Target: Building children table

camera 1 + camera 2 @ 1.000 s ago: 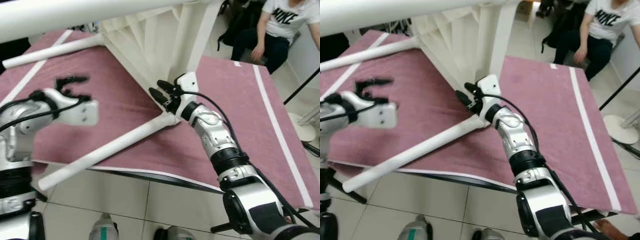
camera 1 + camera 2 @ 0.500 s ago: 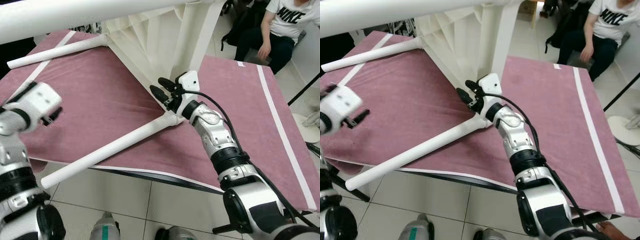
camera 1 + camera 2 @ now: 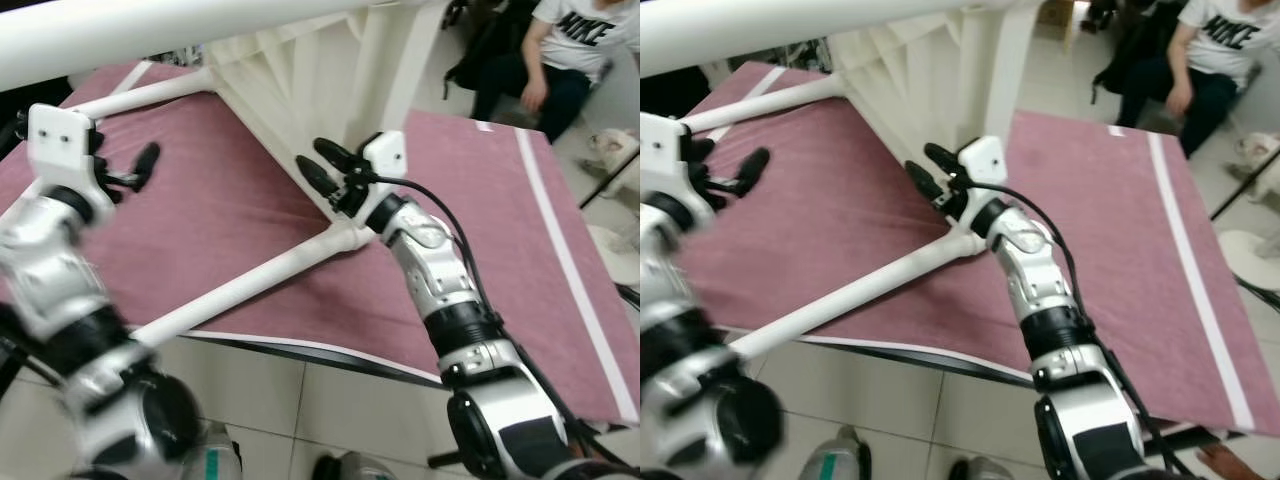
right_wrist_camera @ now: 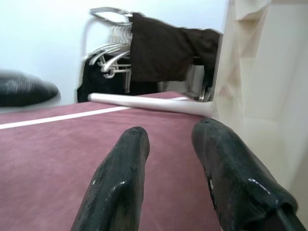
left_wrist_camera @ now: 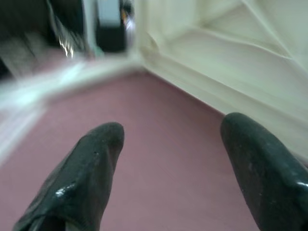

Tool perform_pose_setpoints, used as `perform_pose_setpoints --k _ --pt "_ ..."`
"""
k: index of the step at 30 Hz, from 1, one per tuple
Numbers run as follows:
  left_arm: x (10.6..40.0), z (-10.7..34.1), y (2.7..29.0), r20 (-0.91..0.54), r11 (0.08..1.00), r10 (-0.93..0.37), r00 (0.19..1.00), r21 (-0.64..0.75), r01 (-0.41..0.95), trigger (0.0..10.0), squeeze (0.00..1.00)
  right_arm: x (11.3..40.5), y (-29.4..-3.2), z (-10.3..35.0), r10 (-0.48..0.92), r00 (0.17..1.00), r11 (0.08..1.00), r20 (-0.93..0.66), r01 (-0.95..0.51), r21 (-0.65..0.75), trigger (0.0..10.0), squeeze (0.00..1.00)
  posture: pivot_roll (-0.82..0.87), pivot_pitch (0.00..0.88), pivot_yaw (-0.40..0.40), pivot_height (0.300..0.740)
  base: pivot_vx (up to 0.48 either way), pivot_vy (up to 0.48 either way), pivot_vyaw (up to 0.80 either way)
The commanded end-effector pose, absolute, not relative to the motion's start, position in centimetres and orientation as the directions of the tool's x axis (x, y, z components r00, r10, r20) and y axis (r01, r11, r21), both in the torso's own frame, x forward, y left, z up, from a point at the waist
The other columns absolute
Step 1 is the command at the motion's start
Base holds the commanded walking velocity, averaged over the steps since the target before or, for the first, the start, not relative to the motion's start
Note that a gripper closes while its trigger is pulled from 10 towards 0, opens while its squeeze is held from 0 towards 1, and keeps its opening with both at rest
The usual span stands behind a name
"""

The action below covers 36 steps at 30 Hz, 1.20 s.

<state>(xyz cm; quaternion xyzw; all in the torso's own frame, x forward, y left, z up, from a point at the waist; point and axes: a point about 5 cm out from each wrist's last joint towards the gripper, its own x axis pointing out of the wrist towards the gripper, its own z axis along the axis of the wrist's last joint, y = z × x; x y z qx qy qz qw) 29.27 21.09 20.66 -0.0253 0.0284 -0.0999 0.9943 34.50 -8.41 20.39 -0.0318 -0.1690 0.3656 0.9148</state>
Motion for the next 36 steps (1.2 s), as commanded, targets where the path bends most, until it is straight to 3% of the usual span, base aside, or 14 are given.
perform_pose_setpoints --k 1,2,8,10,13,14,16,18,20,21,26,30,32,36 --pt "27.2 20.7 17.8 -0.004 0.832 -0.536 0.844 -0.17 0.528 10.0 0.0 34.3 -8.7 20.1 0.678 0.681 0.733 0.277 -0.657 -0.175 10.0 0.0 0.18 0.0 -0.009 0.74 0.0 0.0 0.0" --pt "25.3 20.6 15.2 0.082 0.638 -0.745 0.662 -0.203 0.743 10.0 0.0 34.2 -8.7 19.8 0.677 0.684 0.734 0.272 -0.658 -0.171 10.0 0.0 0.18 0.0 -0.009 0.74 0.0 0.0 0.0" --pt "25.5 20.6 14.8 0.103 0.59 -0.783 0.613 -0.187 0.785 10.0 0.0 34.2 -8.6 19.8 0.676 0.685 0.734 0.271 -0.657 -0.169 10.0 0.0 0.18 0.0 -0.01 0.74 0.0 0.0 0.0" --pt "28.0 19.5 15.6 -0.011 0.794 -0.607 0.794 0.01 0.607 10.0 0.0 34.2 -8.6 20.0 0.669 0.691 0.741 0.275 -0.651 -0.166 10.0 0.0 0.17 0.0 0.0 0.74 0.0 0.0 0.0" --pt "28.8 19.2 15.9 -0.034 0.85 -0.51 0.86 0.133 0.509 10.0 0.0 34.2 -8.6 20.0 0.666 0.693 0.743 0.276 -0.648 -0.164 10.0 0.0 0.17 0.0 0.0 0.74 0.0 0.0 0.0" --pt "29.4 19.3 16.5 -0.025 0.873 -0.357 0.934 0.347 0.343 10.0 0.0 34.0 -8.7 20.0 0.661 0.698 0.747 0.275 -0.645 -0.16 10.0 0.0 0.17 0.0 0.005 0.74 0.0 0.0 0.0" --pt "28.9 20.4 17.1 0.094 0.742 -0.194 0.977 0.665 0.084 10.0 0.0 33.8 -8.9 19.8 0.651 0.709 0.756 0.27 -0.637 -0.151 10.0 0.0 0.16 0.0 0.007 0.74 0.0 0.0 0.0" --pt "28.0 21.4 17.2 0.197 0.574 -0.126 0.972 0.814 -0.091 10.0 0.0 33.6 -8.9 19.6 0.646 0.716 0.76 0.266 -0.633 -0.143 10.0 0.0 0.17 0.0 0.007 0.74 0.0 0.0 0.0" --pt "27.7 21.7 17.3 0.241 0.512 -0.096 0.966 0.844 -0.16 10.0 0.0 33.5 -8.9 19.6 0.645 0.717 0.761 0.266 -0.633 -0.141 10.0 0.0 0.17 0.0 0.007 0.74 0.0 0.0 0.0" --pt "27.6 22.2 18.1 0.305 0.474 0.013 0.952 0.837 -0.275 10.0 0.0 33.5 -8.9 19.5 0.644 0.717 0.762 0.265 -0.633 -0.139 10.0 0.0 0.17 0.0 0.006 0.74 0.0 0.0 0.0" --pt "26.7 24.1 19.7 0.505 0.479 0.231 0.831 0.685 -0.549 10.0 0.0 33.5 -8.7 19.5 0.644 0.718 0.762 0.264 -0.634 -0.133 10.0 0.0 0.17 0.0 0.003 0.74 0.0 0.0 0.0" --pt "26.3 24.7 18.6 0.583 0.468 0.154 0.798 0.669 -0.578 10.0 0.0 33.5 -8.7 19.5 0.643 0.719 0.762 0.262 -0.634 -0.131 10.0 0.0 0.17 0.0 -0.002 0.74 0.0 0.0 0.0" --pt "25.3 24.7 16.5 0.679 0.464 -0.042 0.733 0.662 -0.588 10.0 0.0 33.5 -8.7 19.4 0.646 0.72 0.761 0.253 -0.635 -0.133 10.0 0.0 0.17 0.0 -0.01 0.74 0.0 0.0 0.0" --pt "25.1 24.6 16.1 0.693 0.463 -0.077 0.717 0.662 -0.59 10.0 0.0 33.5 -8.7 19.4 0.646 0.721 0.761 0.251 -0.635 -0.134 10.0 0.0 0.17 0.0 -0.01 0.74 0.0 0.0 0.0"
